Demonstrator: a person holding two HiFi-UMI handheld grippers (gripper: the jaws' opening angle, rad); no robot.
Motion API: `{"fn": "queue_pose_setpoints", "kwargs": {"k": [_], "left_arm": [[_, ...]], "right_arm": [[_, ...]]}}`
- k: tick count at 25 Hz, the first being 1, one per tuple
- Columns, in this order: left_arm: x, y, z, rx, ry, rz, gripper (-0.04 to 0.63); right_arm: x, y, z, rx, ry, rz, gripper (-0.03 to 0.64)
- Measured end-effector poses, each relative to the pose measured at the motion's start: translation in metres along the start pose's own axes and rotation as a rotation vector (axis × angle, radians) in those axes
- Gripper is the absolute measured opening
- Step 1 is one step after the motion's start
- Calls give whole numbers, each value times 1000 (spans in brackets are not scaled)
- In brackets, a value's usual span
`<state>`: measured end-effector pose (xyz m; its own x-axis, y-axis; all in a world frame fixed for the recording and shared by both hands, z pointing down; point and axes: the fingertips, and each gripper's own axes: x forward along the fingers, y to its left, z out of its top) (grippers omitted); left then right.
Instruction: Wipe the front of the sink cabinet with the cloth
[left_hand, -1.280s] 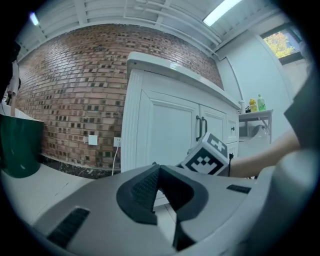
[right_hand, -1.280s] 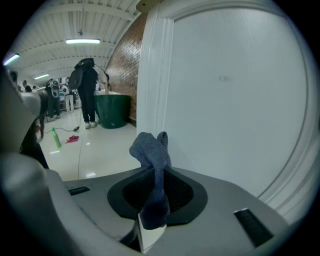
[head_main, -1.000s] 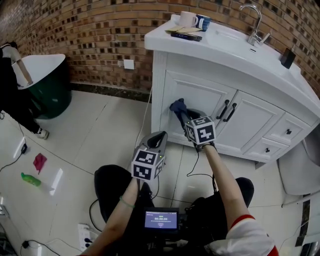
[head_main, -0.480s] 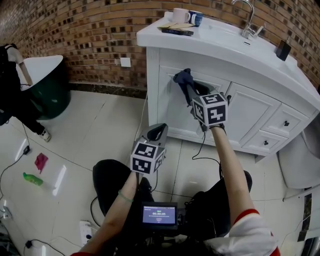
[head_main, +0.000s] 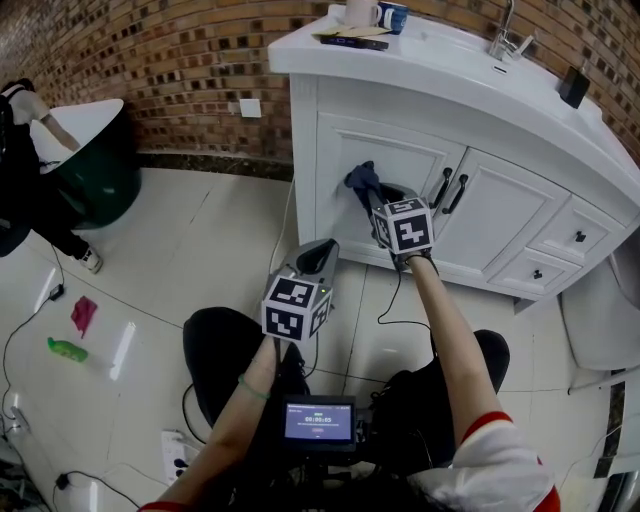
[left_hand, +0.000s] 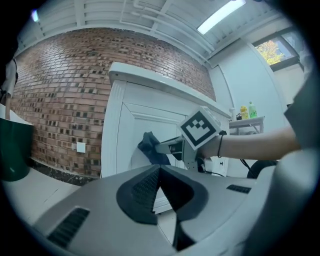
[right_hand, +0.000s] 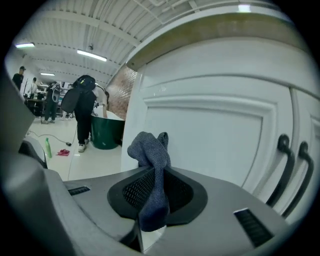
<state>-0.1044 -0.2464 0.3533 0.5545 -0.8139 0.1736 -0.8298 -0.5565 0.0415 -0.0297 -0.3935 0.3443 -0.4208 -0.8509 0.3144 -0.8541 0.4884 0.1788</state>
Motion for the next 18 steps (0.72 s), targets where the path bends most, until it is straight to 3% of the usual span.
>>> {"fn": "queue_pose_setpoints", "kwargs": {"k": [18], "left_arm": [[19, 15, -51, -67, 86, 15, 20]], "right_arm": [[70, 38, -223, 171, 402, 41, 63]]}}
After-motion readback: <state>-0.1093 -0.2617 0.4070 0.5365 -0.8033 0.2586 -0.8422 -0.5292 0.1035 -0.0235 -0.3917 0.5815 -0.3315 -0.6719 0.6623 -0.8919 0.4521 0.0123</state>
